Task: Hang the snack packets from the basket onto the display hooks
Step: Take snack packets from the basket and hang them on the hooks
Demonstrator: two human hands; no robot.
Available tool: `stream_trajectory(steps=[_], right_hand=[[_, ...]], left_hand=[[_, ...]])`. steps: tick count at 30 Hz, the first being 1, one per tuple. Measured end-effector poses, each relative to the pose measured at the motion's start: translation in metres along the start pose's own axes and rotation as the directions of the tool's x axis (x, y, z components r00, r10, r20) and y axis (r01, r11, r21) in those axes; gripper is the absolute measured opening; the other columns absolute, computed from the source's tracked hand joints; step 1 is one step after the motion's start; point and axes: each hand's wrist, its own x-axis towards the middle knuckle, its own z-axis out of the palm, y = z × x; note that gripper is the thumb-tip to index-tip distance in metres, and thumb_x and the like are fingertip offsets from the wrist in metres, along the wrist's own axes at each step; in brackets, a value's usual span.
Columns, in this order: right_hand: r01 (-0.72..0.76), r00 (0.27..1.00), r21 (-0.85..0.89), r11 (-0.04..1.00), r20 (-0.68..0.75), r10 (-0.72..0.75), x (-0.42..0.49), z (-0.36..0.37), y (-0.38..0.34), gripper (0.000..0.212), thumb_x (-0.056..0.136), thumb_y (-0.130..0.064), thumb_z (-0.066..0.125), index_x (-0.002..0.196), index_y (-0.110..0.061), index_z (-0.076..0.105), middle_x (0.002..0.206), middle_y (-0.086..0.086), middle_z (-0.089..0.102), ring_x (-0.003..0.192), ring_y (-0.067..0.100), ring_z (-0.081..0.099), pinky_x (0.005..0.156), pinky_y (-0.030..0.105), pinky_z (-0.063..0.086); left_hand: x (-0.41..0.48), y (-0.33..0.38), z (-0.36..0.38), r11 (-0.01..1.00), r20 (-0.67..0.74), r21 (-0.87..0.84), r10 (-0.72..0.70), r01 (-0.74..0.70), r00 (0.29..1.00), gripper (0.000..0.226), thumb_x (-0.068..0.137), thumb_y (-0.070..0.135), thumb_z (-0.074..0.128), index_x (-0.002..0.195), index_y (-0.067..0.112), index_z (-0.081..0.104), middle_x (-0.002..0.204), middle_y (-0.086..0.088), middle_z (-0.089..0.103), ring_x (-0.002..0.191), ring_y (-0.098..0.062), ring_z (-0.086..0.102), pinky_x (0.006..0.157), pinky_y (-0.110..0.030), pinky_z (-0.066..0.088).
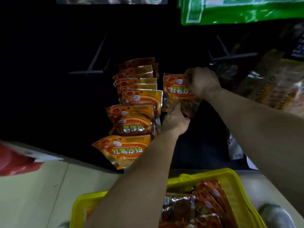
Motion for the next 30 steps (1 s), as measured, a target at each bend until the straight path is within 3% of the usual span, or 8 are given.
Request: stream_trajectory(steps=[5, 10, 13, 19, 24, 28, 30], right_hand=[[0.004, 1.000, -0.105, 0.994, 0.000, -0.004, 0.030, 0.009, 0.002, 0.031, 0.097, -0.030, 0.049, 0.125, -0.023, 0.058, 0.118, 0.016, 0.064, 0.114, 0.035, 0.056, 0.098, 0.042, 0.035], [-0.032, 0.999, -0.163, 0.986, -0.014, 0.030, 0.026, 0.012, 0.001, 0.051, 0.088, -0.035, 0.060, 0.137, -0.023, 0.048, 0.128, 0.019, 0.059, 0.123, 0.038, 0.049, 0.106, 0.045, 0.029], [-0.038, 0.995, -0.168, 0.985, -0.102, 0.021, 0.012, 0.002, -0.004, 0.047, 0.088, -0.033, 0.059, 0.131, -0.014, 0.053, 0.125, 0.021, 0.058, 0.119, 0.040, 0.049, 0.100, 0.044, 0.035], [-0.024, 0.994, -0.047, 0.999, -0.112, 0.019, -0.037, -0.031, -0.016, 0.049, 0.088, -0.030, 0.060, 0.128, -0.002, 0.050, 0.116, 0.028, 0.058, 0.106, 0.046, 0.055, 0.085, 0.045, 0.046], [-0.036, 0.999, 0.207, 0.978, 0.035, 0.030, -0.087, -0.043, -0.022, 0.047, 0.090, -0.024, 0.060, 0.131, -0.007, 0.047, 0.128, 0.021, 0.051, 0.120, 0.041, 0.046, 0.099, 0.043, 0.044], [-0.052, 0.994, 0.291, 0.955, 0.111, 0.020, -0.125, -0.039, -0.031, 0.043, 0.090, -0.025, 0.061, 0.130, -0.013, 0.051, 0.125, 0.014, 0.052, 0.116, 0.035, 0.051, 0.095, 0.040, 0.048], [-0.057, 0.990, 0.288, 0.956, 0.138, 0.018, -0.144, -0.040, -0.034, 0.046, 0.090, -0.026, 0.060, 0.133, -0.013, 0.051, 0.127, 0.014, 0.052, 0.119, 0.035, 0.050, 0.097, 0.041, 0.047]], left_hand=[[0.027, -0.002, 0.002, 0.997, 0.021, 0.077, 0.002, -0.004, 1.000, 0.086, 0.094, 0.030, 0.061, 0.159, 0.033, 0.005, 0.167, 0.006, 0.004, 0.148, -0.032, 0.023, 0.120, -0.045, 0.026], [0.014, 0.001, 0.008, 0.997, 0.045, 0.078, 0.009, -0.013, 0.999, 0.075, 0.094, 0.030, 0.063, 0.157, 0.027, 0.022, 0.163, -0.001, 0.023, 0.146, -0.031, 0.030, 0.117, -0.043, 0.031], [-0.009, 0.009, 0.011, 0.992, 0.062, 0.104, 0.067, -0.073, 0.996, 0.064, 0.093, 0.031, 0.063, 0.150, 0.022, 0.036, 0.157, -0.004, 0.035, 0.141, -0.030, 0.038, 0.112, -0.040, 0.034], [-0.059, 0.020, -0.021, 0.967, 0.077, 0.187, 0.160, -0.172, 0.984, 0.060, 0.094, 0.032, 0.059, 0.150, 0.024, 0.038, 0.153, -0.003, 0.041, 0.139, -0.027, 0.042, 0.108, -0.036, 0.037], [-0.102, 0.011, -0.079, 0.929, -0.003, 0.297, 0.234, -0.222, 0.972, 0.054, 0.096, 0.032, 0.058, 0.148, 0.024, 0.045, 0.151, -0.004, 0.046, 0.133, -0.025, 0.048, 0.108, -0.037, 0.043], [-0.133, 0.004, -0.120, 0.905, -0.072, 0.363, 0.263, -0.221, 0.962, 0.045, 0.096, 0.032, 0.057, 0.141, 0.030, 0.052, 0.141, -0.002, 0.056, 0.124, -0.023, 0.055, 0.096, -0.028, 0.045], [-0.152, 0.005, -0.134, 0.896, -0.090, 0.384, 0.277, -0.223, 0.957, 0.041, 0.096, 0.032, 0.057, 0.137, 0.031, 0.056, 0.138, -0.003, 0.059, 0.122, -0.027, 0.057, 0.100, -0.035, 0.048]])
